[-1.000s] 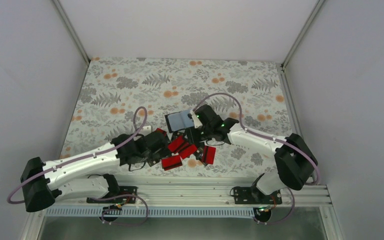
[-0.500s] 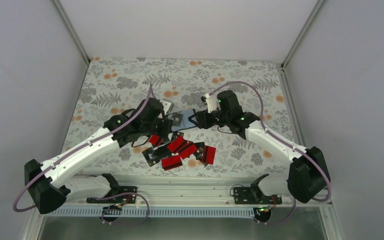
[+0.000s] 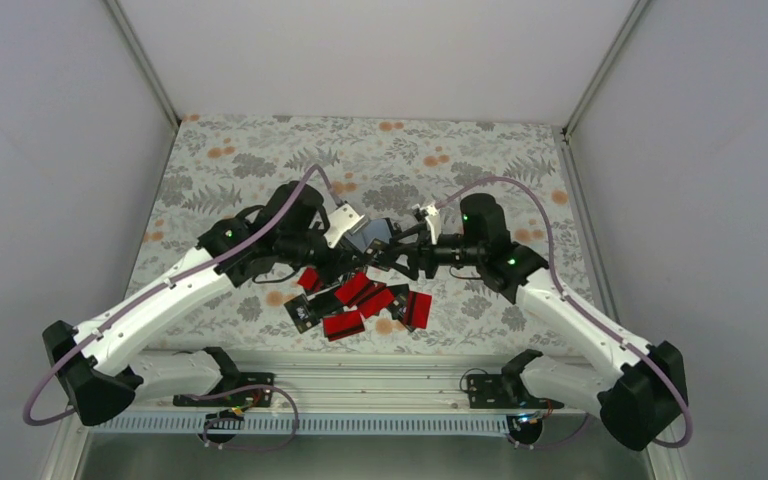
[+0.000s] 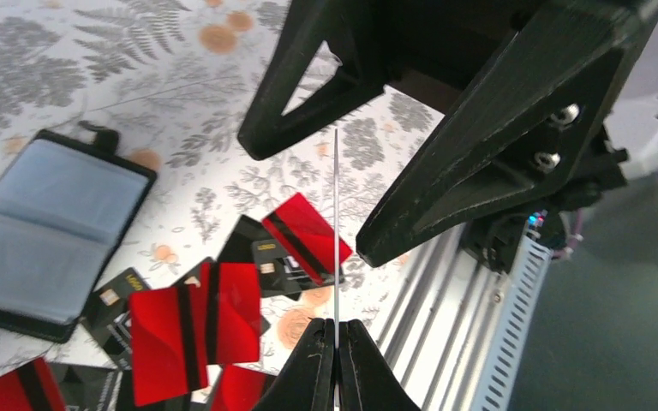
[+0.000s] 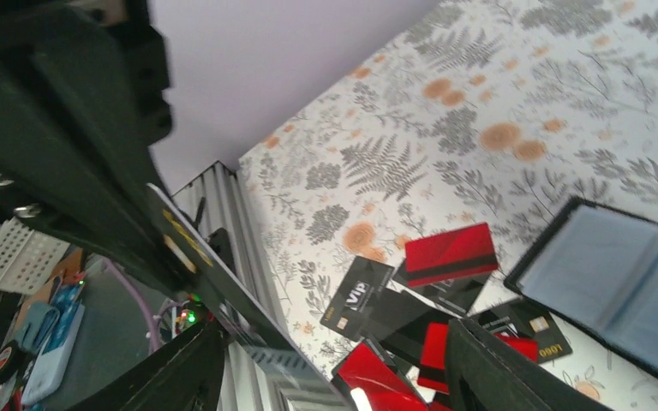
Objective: Put the credit cards into the card holder
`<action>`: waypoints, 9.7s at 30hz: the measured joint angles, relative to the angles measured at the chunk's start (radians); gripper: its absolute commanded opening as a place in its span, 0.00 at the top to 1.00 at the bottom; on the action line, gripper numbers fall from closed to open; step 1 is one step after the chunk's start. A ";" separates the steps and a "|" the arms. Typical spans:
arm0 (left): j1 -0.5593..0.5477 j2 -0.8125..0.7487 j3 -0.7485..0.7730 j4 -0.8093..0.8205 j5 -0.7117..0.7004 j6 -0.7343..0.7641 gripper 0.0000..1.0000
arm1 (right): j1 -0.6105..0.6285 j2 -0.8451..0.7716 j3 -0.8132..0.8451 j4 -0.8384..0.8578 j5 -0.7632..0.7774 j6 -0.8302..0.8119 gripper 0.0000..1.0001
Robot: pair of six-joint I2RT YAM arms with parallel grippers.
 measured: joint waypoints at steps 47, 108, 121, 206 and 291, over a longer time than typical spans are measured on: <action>0.001 0.138 0.167 -0.143 0.143 0.238 0.98 | -0.005 -0.083 0.131 -0.316 -0.121 -0.152 0.95; 0.344 0.480 -0.175 0.318 -0.229 -0.227 0.88 | -0.158 0.832 0.428 -0.159 0.021 0.117 0.96; 0.351 0.599 -0.175 0.376 -0.206 -0.216 0.90 | -0.159 0.923 0.455 -0.166 -0.035 0.063 0.96; 0.362 0.655 -0.195 0.513 -0.123 -0.188 0.93 | -0.130 1.044 0.465 0.108 -0.103 0.327 0.96; 0.362 0.656 -0.207 0.541 -0.111 -0.186 0.96 | 0.072 0.972 0.603 -0.185 0.400 0.182 0.33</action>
